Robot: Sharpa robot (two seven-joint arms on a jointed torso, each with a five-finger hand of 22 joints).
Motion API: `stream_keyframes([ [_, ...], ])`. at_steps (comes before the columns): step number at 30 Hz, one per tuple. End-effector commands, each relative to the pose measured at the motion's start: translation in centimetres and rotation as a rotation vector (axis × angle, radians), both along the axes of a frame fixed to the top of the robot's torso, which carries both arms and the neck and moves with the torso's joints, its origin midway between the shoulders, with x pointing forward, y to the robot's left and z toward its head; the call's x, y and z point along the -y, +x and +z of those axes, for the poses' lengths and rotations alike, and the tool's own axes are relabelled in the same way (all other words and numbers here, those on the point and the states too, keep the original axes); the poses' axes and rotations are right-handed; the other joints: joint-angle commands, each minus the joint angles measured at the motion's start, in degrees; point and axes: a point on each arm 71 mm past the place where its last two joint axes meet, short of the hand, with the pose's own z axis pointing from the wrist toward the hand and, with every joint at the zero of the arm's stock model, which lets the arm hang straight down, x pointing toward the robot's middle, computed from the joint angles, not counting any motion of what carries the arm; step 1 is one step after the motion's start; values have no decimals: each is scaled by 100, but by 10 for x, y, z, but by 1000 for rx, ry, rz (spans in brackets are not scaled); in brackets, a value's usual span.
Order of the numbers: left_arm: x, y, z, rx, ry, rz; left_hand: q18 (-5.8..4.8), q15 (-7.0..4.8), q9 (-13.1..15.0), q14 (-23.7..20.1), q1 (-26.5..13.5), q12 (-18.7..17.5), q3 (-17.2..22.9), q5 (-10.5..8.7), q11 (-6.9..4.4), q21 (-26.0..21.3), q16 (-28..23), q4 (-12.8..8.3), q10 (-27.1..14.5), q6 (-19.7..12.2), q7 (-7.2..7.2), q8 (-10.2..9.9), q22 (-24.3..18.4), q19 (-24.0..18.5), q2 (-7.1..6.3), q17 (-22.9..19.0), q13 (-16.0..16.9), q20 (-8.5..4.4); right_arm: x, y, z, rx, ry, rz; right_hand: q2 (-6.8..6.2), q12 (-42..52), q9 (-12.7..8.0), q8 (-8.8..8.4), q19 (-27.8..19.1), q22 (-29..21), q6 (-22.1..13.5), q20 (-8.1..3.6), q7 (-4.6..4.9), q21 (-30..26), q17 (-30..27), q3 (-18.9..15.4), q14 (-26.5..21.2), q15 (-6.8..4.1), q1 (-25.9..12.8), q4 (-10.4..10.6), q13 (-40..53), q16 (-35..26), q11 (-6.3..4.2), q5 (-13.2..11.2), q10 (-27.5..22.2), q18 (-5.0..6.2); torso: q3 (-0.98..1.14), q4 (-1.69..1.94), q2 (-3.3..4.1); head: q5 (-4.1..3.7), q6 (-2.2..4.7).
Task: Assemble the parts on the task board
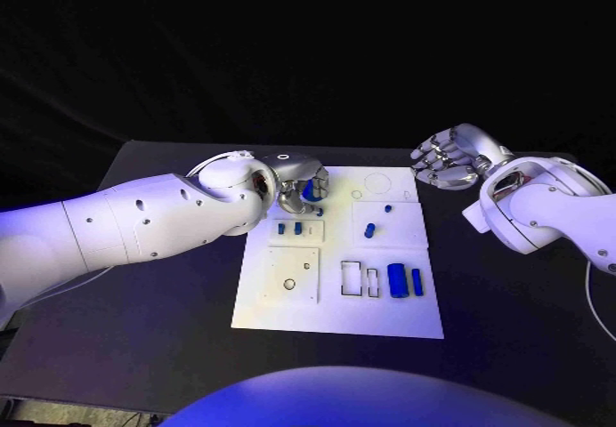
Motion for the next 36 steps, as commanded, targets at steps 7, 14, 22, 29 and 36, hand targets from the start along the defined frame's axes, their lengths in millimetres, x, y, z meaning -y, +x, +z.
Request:
stream_keyframes([
  [7,10,1,-10,-24,144,-66,92,-16,-11,178,-41,-67,-30,96,-5,119,268,-40,44,65,33,-85,151,70,24,195,-89,-7,-2,-1,0,9,1,11,6,-21,-9,-3,-19,-6,-38,34,11,-19,-5,-5,-49,-1,-1,12,-5,-20,-1,41,-37,70,3,6,-1,-18,6],
  [14,15,3,-11,-33,159,-66,91,-15,-14,247,-42,-97,-8,138,-2,164,377,-56,78,83,44,-118,222,83,45,285,-129,-10,-2,-1,0,9,1,12,6,-21,-9,-3,-19,-6,-38,34,11,-19,-5,-5,-49,-1,-1,12,-5,-20,-1,41,-37,70,6,-4,-4,-24,-4],
  [22,18,5,-14,-64,169,-65,82,9,-4,322,-35,-126,74,166,13,236,521,-80,169,214,84,-134,346,89,129,377,-186,1,-3,-1,0,7,1,12,6,-21,-9,-3,-19,-6,-38,34,11,-19,-5,-5,-49,-1,-1,12,-5,-20,-1,41,-37,70,9,5,-1,-41,-9],
  [29,22,5,-14,-69,158,-68,72,3,-3,548,26,-134,262,115,-22,486,833,-188,437,386,84,-205,590,167,232,684,-254,2,-3,-1,0,5,1,13,7,-20,-12,-1,-21,-21,-39,35,13,-18,-5,-5,-51,2,4,12,-11,-26,2,57,-39,70,3,5,-1,-52,-9],
  [36,22,7,-14,-69,158,-58,40,21,-5,637,22,-198,397,1,-24,726,957,-262,550,459,97,-277,771,247,311,779,-315,11,-3,-1,0,5,1,13,7,-20,-12,-1,-21,-21,-39,35,13,-18,-5,-5,-51,2,4,12,-11,-26,2,57,-39,70,1,6,-5,-55,-9],
])
